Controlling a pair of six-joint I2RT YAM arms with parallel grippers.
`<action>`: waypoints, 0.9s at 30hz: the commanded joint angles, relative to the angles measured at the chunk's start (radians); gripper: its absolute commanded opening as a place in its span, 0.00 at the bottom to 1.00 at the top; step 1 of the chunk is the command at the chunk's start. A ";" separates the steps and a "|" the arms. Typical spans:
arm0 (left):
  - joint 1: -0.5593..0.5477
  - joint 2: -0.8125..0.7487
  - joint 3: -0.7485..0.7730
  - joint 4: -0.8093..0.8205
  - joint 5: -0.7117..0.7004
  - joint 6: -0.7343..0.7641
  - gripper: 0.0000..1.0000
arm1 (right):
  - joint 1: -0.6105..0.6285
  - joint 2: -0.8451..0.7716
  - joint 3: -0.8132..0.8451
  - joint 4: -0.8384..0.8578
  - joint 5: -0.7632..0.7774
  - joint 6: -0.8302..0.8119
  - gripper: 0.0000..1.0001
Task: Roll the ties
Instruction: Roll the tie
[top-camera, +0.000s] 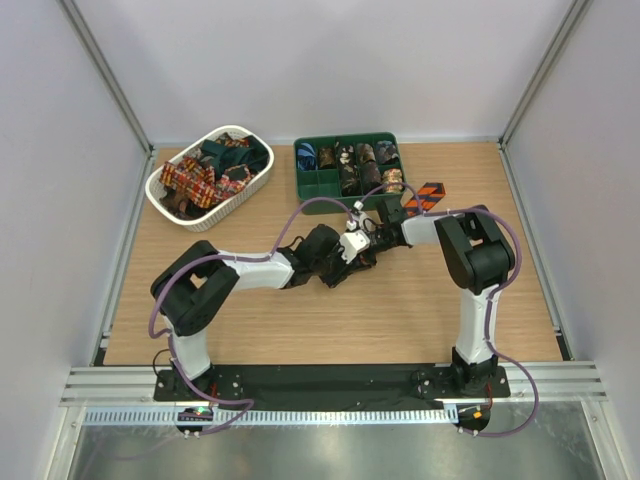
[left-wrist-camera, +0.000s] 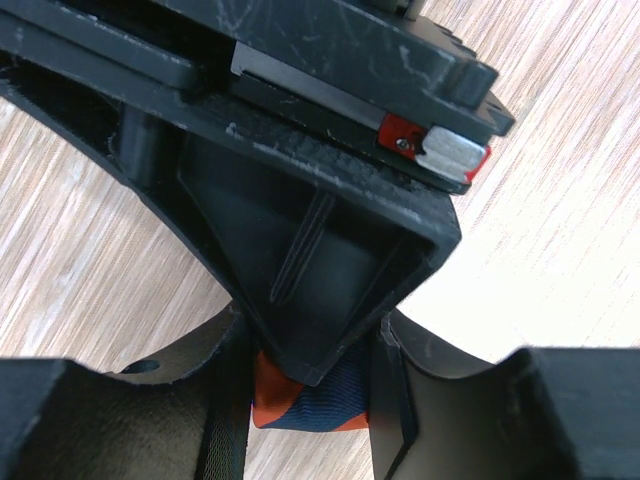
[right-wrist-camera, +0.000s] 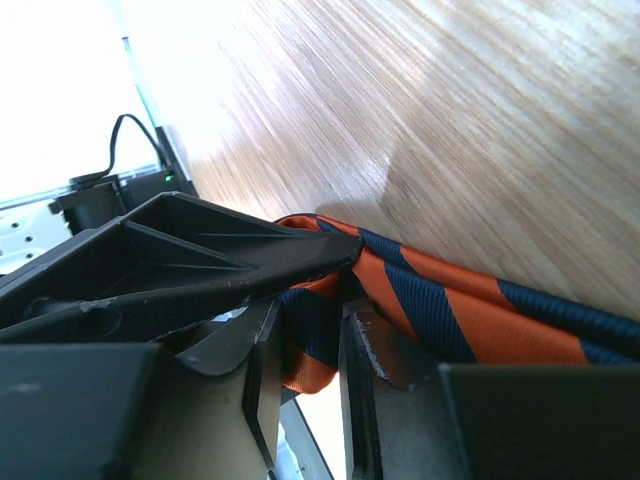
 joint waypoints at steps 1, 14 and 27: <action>0.006 0.016 -0.014 -0.098 -0.012 0.005 0.13 | 0.004 -0.002 -0.044 -0.014 0.306 -0.060 0.31; 0.006 0.015 -0.002 -0.137 -0.017 0.005 0.11 | -0.069 -0.198 -0.107 0.037 0.245 0.024 0.41; 0.006 0.021 0.024 -0.178 -0.018 -0.001 0.11 | -0.068 -0.267 -0.130 0.049 0.187 0.016 0.35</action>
